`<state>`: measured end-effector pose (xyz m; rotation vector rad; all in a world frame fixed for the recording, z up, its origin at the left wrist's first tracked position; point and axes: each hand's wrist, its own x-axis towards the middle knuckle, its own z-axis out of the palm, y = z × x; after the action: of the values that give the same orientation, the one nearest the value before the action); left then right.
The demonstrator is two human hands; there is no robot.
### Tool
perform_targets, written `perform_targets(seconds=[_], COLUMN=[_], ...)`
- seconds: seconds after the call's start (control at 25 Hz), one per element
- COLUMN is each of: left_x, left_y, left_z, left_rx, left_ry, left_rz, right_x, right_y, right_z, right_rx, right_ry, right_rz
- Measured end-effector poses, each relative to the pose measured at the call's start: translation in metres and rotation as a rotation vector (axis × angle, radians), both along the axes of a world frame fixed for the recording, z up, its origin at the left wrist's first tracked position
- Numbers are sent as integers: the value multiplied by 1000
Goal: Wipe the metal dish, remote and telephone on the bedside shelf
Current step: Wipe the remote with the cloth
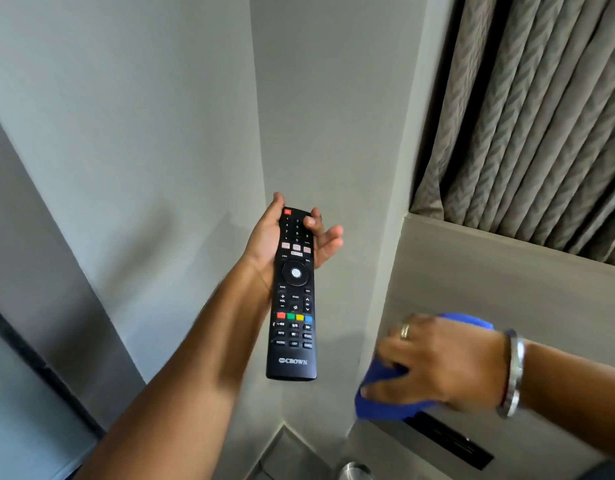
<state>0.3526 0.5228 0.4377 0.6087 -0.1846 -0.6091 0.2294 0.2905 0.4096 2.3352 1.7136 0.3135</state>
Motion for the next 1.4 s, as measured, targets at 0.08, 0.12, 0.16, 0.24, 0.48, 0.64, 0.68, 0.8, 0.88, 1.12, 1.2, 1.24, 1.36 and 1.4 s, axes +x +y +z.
perform_targets(seconds=[0.08, 0.12, 0.16, 0.24, 0.48, 0.64, 0.68, 0.8, 0.88, 1.12, 1.2, 1.24, 1.36, 1.4], left_x=[-3, -4, -6, -7, -5, -13, -14, -17, -16, -14, -16, -18, -23, -25], left_y=[-4, -9, -14, -24, -18, -27, -31, -39, -40, -33, -34, -34, -35, -37], left_z=[-3, -5, -6, -6, -6, -16, -17, -18, -13, -14, -22, -25, -30, -31], left_rx=[2, 11, 26, 17, -134, -47, -20, 58, 38, -51, -36, -24, 10, 18], left_ry=[-12, -30, -47, -78, -89, -42, -31, -17, -29, -54, -73, -93, -187, -208], left_rz=[57, 74, 85, 111, 132, 99, 102, 121, 137, 154, 139, 130, 130, 139], right_x=[9, 13, 16, 15, -13, -10, -6, 12, 16, -9, 2, 11, 38, 45], right_y=[0, 6, 14, 36, 51, 43, 41, 39, 46, 46, 37, 32, 24, 27], right_z=[23, 36, 45, 51, 18, 33, 41, 67, 64, 38, 56, 68, 96, 96], right_rx=[178, 300, 428, 605, 288, 87, 89, 321, 394, 88, 134, 210, 545, 632], right_ry=[-95, -132, -152, -127, 178, 117, 77, -70, -88, 189, 96, 12, -179, -197], right_rz=[-75, -144, -228, -351, -178, -29, -17, -199, -291, -29, -27, -73, -336, -422])
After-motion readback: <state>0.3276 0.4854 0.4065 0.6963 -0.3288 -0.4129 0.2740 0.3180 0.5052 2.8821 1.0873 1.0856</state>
